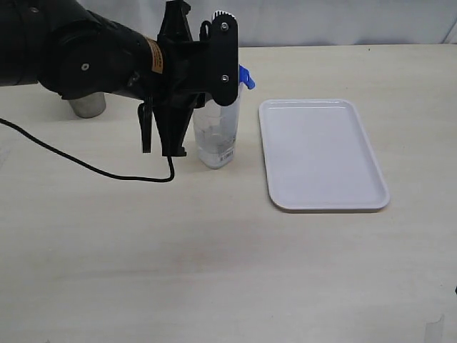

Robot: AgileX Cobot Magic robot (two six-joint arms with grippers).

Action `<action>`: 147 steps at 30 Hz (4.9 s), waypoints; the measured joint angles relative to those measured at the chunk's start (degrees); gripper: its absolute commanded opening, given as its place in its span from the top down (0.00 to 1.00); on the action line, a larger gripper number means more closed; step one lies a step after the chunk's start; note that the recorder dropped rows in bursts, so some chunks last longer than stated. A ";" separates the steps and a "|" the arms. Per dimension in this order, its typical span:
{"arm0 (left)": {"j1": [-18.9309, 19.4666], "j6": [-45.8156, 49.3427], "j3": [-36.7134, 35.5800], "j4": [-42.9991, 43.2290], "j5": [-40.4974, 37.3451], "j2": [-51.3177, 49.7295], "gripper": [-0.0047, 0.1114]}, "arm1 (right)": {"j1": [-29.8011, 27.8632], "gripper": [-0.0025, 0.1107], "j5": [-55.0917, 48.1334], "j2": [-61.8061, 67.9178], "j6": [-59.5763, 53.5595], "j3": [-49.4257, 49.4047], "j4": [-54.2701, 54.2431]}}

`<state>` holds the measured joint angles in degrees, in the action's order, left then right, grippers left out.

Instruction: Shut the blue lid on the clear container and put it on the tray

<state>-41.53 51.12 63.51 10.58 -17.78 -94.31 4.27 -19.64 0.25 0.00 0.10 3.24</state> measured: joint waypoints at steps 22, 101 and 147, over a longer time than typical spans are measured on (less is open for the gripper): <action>-1.78 0.10 0.00 0.02 -2.08 0.00 0.96 | 0.00 0.94 0.00 0.00 0.00 0.00 0.00; -0.48 -4.18 0.00 -0.14 -0.16 0.00 0.31 | 0.00 0.94 0.00 0.00 0.00 0.00 0.00; 13.04 -23.67 0.00 4.29 -5.93 12.70 0.96 | 0.00 0.94 0.00 0.00 0.00 0.00 0.00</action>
<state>-28.49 27.45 63.51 14.87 -23.71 -81.61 4.27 -19.64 0.25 0.00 0.10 3.24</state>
